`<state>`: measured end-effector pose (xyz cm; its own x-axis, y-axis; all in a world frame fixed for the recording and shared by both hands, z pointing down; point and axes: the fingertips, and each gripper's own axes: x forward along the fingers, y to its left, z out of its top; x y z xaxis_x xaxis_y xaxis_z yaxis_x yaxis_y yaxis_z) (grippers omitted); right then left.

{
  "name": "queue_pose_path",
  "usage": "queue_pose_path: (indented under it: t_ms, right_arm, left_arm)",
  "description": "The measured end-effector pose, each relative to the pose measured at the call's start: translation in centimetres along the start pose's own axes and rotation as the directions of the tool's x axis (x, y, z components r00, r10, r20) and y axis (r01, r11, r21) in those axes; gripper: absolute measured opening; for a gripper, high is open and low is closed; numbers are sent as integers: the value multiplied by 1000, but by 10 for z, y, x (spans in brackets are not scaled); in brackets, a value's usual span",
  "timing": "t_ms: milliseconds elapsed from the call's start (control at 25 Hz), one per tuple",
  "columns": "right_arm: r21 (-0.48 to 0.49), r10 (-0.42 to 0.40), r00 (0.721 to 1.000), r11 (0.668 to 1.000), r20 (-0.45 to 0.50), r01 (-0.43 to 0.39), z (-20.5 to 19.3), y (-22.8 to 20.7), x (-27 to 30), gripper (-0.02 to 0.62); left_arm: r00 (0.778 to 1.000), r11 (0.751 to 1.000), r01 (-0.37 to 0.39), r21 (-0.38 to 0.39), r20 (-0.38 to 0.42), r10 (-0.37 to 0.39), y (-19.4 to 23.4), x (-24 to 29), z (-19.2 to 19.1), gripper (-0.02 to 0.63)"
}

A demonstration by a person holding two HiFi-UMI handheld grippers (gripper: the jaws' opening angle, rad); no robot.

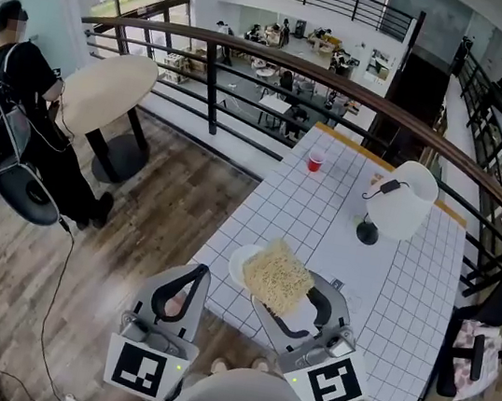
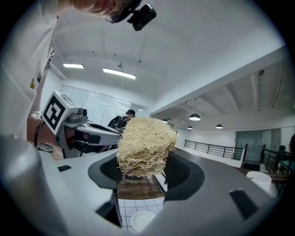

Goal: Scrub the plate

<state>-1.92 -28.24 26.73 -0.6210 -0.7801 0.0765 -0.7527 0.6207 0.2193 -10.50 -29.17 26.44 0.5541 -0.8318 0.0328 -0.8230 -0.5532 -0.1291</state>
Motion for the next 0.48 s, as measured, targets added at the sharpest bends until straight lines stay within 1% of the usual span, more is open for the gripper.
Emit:
queue_pose_path:
  t_ms: [80,240,480]
  right_arm:
    - [-17,-10,1000,1000,2,10,3,-1,-2,238]
    - [-18,-20,1000,1000,11,21,8,-5,-5,238]
    - [-18,-35,999,999,21,35,11,-9,-9,238]
  left_arm:
    - [1000,1000,-1,4,0,1,0,-1,1,14]
    - [1000,1000,13,-13,10,-13,-2,-1,4,14]
    - [1000,998,26,65,-4,-26,-11,-2,6,15]
